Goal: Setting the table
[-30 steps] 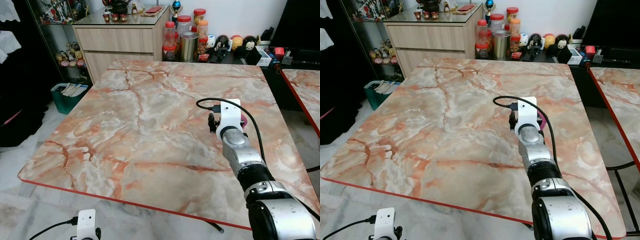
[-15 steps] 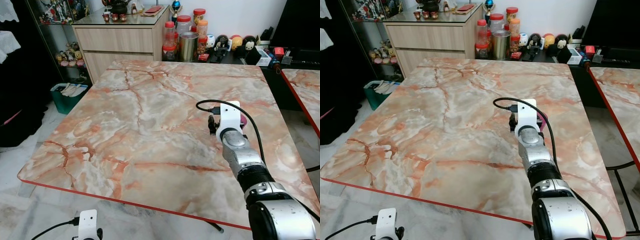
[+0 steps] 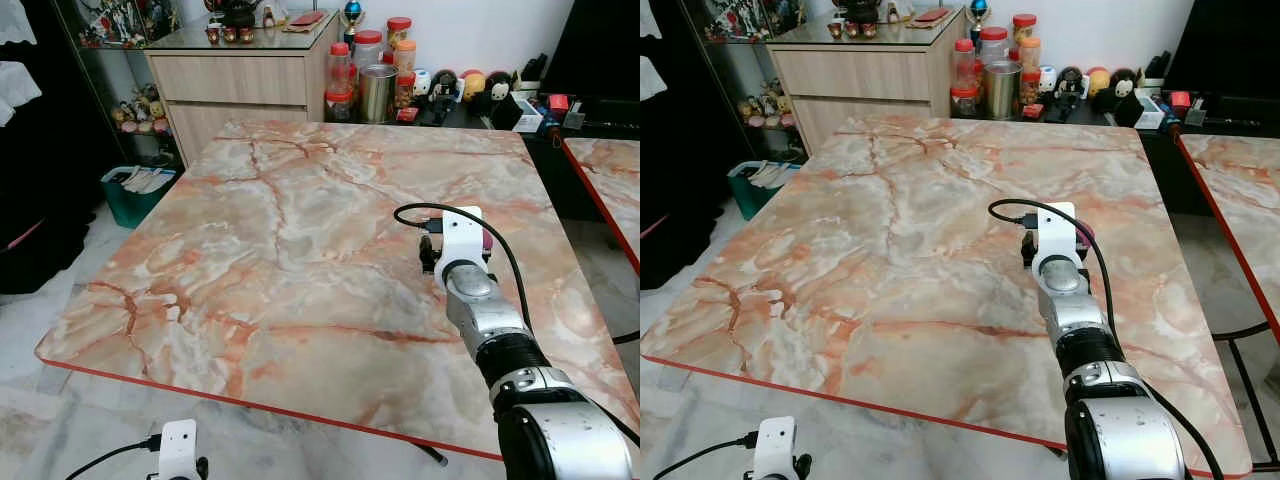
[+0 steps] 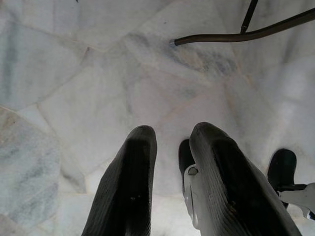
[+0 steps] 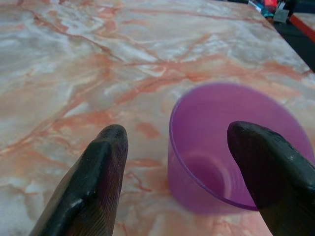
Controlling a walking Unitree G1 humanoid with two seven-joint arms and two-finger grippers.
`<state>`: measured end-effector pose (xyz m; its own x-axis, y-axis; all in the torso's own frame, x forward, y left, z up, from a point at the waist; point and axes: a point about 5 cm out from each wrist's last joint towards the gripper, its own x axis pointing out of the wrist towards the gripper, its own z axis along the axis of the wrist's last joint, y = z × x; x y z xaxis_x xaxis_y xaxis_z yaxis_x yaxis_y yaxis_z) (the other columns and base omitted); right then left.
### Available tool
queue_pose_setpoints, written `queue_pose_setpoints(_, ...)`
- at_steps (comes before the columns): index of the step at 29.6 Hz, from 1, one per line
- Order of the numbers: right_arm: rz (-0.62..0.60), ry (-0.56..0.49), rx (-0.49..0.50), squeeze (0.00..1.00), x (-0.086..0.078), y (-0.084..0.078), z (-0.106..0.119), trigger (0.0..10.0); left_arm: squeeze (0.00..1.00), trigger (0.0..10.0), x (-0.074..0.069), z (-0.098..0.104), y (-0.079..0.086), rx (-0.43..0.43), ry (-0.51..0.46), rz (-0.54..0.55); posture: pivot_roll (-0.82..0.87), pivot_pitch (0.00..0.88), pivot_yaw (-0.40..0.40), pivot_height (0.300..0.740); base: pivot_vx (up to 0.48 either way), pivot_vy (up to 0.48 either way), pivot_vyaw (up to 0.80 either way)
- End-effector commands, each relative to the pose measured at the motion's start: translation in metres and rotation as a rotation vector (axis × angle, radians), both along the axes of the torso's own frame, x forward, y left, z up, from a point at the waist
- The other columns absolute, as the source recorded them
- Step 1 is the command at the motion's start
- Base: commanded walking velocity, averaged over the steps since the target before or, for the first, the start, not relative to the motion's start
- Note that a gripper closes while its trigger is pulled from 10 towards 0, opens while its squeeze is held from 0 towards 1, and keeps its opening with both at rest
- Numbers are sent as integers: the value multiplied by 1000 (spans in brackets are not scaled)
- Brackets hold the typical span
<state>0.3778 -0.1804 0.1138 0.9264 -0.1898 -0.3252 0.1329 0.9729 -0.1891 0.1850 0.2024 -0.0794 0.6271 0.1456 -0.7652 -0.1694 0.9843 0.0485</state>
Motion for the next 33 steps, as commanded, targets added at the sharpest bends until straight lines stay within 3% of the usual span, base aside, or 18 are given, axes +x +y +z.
queue_pose_setpoints(1,-17,30,7,0,-2,-3,-5,10000,0,10000,-4,-2,1,2,26,-10,13,0,35,740,0,0,0)
queue_pose_setpoints(8,-33,32,3,0,-2,-7,-4,10000,0,10000,-4,-2,1,0,26,-15,12,0,36,740,0,0,0)
queue_pose_setpoints(9,-34,30,1,0,-2,-7,-4,2471,0,10000,-3,-2,1,0,26,-15,12,0,36,740,0,0,0)
queue_pose_setpoints(10,-35,28,0,0,-2,-8,-4,2471,0,10000,-3,-2,1,1,26,-14,12,0,36,740,0,0,0)
queue_pose_setpoints(11,-36,27,-1,0,-2,-8,-3,0,0,10000,-3,-2,1,1,26,-14,12,0,36,740,0,0,0)
queue_pose_setpoints(33,-15,7,13,0,0,-1,-1,0,0,10000,-3,-2,1,1,30,-17,14,0,34,740,0,0,0)
